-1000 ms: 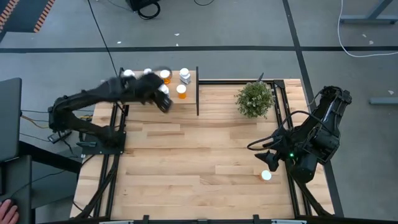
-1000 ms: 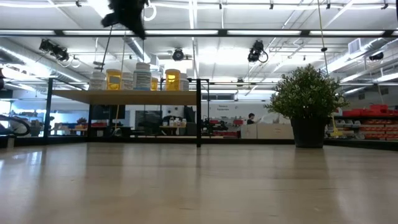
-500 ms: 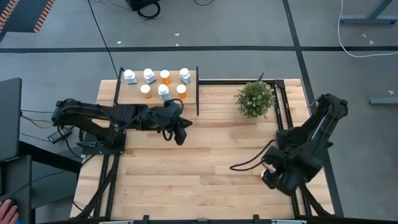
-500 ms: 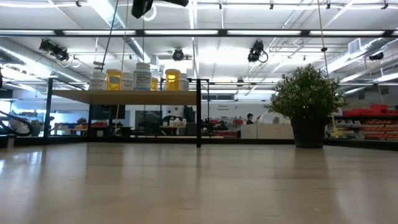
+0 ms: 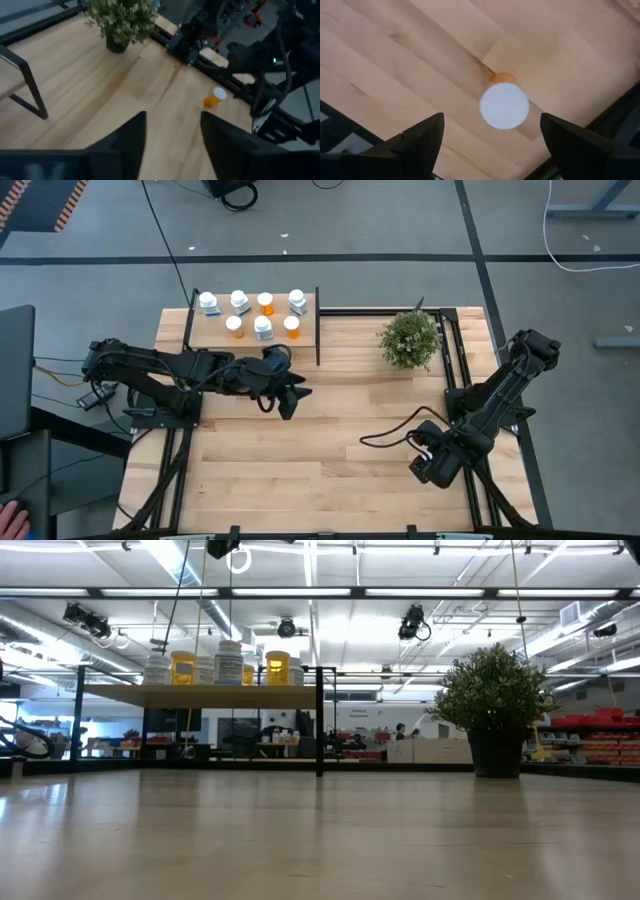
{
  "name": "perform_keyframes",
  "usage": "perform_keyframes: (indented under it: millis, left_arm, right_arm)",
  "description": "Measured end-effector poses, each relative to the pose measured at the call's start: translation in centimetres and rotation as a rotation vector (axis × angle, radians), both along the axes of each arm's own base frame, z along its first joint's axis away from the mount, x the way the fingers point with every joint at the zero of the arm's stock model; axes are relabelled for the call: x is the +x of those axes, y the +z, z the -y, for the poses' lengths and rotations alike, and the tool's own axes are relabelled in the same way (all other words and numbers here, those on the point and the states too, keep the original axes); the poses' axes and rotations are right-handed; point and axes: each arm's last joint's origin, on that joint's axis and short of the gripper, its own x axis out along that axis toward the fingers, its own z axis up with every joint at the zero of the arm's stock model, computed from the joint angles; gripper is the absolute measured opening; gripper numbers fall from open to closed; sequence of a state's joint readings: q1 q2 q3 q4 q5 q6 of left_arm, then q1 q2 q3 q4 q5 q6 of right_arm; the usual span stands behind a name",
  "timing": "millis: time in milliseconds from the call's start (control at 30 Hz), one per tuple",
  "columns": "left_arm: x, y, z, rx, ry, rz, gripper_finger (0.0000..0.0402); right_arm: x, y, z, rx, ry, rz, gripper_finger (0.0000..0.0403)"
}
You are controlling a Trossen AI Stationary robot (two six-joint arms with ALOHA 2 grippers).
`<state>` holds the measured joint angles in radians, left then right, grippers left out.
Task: Pick and place medicine bottles onto shelf by color
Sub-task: Put the orange pill bottle on the shelf
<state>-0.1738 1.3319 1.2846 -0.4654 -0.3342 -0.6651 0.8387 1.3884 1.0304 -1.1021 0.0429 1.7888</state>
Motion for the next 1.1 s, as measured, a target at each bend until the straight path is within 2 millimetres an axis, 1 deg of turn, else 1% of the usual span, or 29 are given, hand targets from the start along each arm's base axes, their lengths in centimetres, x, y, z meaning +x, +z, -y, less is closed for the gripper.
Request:
perform_keyframes:
  millis: [100, 167, 267, 333, 533, 733, 833, 933, 1100]
  left_arm:
    - [0.0, -0.1, 0.1, -0.01, -0.019, -0.01, 0.024]
    - [0.0, -0.1, 0.1, -0.019, -0.029, -0.015, 0.0265]
    - [-0.3, 0.0, 0.2, -0.03, -0.045, -0.019, 0.029]
    - [-0.5, 0.2, 0.3, -0.035, -0.047, -0.011, 0.0298]
    - [-1.4, 0.6, 0.3, -0.046, -0.047, -0.017, 0.0298]
    - [-1.8, 0.9, 0.2, -0.05, -0.044, -0.01, 0.0294]
    - [-1.9, 0.8, 0.2, -0.049, -0.043, -0.023, 0.0294]
    - [-1.9, 0.7, 0.2, -0.057, -0.038, -0.035, 0.0293]
    - [-2.1, 0.5, 0.2, -0.06, -0.034, -0.054, 0.0293]
  right_arm:
    - [0.0, -0.6, 0.0, 0.018, 0.002, 0.017, 0.0337]
    - [0.0, -1.5, -0.1, 0.045, 0.005, 0.023, 0.0337]
    - [-0.4, -3.0, 0.3, 0.046, -0.018, -0.017, 0.0337]
    - [-0.7, -3.6, 0.6, 0.03, -0.038, -0.038, 0.0337]
    - [-0.7, -4.0, 0.6, 0.039, -0.043, -0.031, 0.0337]
    - [-0.8, -5.1, 0.7, 0.061, -0.073, -0.018, 0.0337]
    - [-0.8, -5.3, 0.7, 0.062, -0.084, -0.018, 0.0335]
    - [-0.8, -5.3, 0.7, 0.065, -0.086, -0.023, 0.0321]
    - [-0.9, -5.3, 0.7, 0.073, -0.091, -0.032, 0.0284]
